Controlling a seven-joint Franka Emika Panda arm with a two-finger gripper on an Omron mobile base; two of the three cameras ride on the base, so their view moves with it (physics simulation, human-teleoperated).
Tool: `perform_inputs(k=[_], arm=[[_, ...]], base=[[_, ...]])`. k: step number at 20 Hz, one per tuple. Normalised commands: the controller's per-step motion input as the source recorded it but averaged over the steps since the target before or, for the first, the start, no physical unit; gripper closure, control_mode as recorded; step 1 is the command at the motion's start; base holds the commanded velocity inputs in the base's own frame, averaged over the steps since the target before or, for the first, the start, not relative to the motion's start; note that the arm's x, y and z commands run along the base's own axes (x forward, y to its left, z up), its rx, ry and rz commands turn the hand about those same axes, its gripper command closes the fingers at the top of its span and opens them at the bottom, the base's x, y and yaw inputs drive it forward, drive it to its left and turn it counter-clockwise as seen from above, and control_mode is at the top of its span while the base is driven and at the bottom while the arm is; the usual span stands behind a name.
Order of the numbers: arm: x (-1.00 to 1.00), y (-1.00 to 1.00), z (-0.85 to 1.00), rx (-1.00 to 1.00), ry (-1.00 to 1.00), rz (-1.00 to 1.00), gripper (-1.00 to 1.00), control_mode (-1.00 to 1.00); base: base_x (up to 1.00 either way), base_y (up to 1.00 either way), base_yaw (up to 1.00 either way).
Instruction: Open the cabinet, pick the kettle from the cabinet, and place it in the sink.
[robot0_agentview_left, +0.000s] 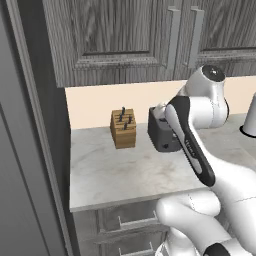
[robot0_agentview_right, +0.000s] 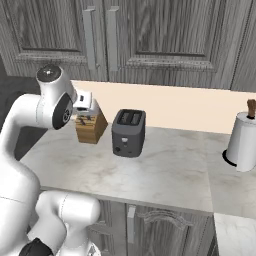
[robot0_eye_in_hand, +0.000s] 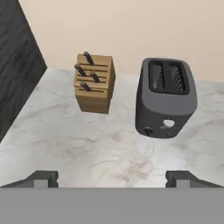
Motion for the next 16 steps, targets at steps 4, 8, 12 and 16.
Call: perform_inputs(k=[4,8,12,16], arm=[[-0.21,-0.03,0.32,0.04,-0.32,-0.05,-1.0,-1.0],[-0.1,-0.08,0.42,0.04,-0.15,-0.15,-1.0,-1.0],[-0.04,-0.11,0.48,0.08,-0.01,-0.13,-1.0,-1.0],[0.0,-0.12,0.51,0.09,0.0,-0.07,-1.0,-1.0]], base=[[0.0,0.0,0.0],[0.0,0.0,0.0],[0.0,0.0,0.0],[0.0,0.0,0.0]])
